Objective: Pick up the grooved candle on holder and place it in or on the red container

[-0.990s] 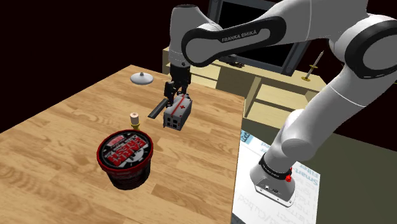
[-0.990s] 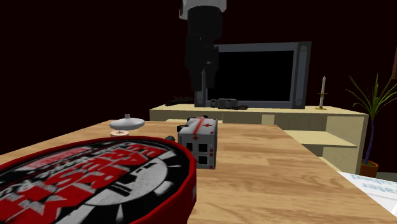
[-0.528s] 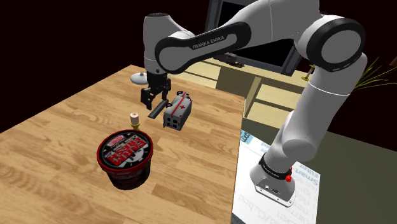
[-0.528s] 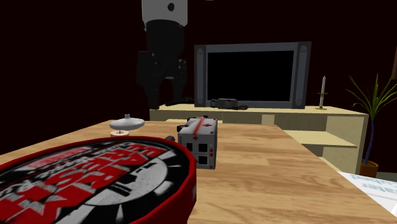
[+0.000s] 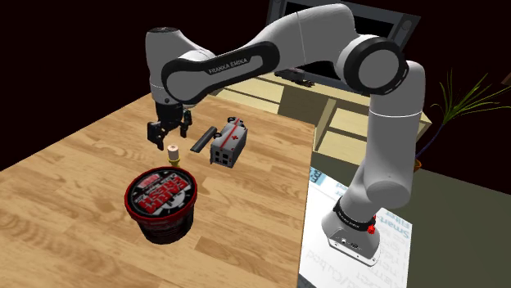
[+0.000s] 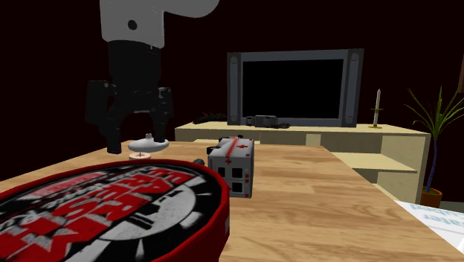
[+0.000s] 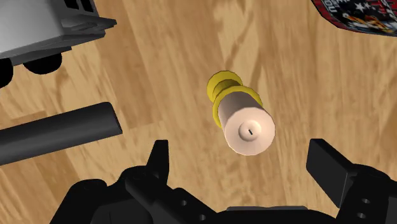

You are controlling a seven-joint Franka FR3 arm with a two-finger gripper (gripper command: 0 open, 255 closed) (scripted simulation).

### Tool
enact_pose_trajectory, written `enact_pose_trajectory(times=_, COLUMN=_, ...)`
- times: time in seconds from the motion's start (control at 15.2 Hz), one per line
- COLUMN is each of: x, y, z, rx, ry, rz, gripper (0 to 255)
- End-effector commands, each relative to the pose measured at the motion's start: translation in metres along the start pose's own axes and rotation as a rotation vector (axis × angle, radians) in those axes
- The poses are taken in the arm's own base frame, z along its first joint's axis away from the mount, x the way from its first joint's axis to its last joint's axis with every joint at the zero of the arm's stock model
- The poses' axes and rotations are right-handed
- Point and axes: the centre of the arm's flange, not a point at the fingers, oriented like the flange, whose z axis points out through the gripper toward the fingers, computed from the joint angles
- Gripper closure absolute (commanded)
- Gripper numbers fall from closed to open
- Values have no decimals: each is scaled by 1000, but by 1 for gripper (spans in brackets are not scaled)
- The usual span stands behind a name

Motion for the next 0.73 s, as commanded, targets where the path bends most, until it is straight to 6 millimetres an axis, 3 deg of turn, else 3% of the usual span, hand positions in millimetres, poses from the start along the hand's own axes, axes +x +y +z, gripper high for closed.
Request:
enact_pose_trajectory(times=0.0, x=6, y=-7, z=10, rx=3, ry=0, rz=2, gripper=0)
enact_pose_trajectory(times=0.4, x=6, y=-7, z=42, rx=3, ry=0, rz=2, gripper=0)
enact_pose_trajectory(times=0.66, x=6, y=-7, z=45, rx=3, ry=0, rz=2, gripper=0)
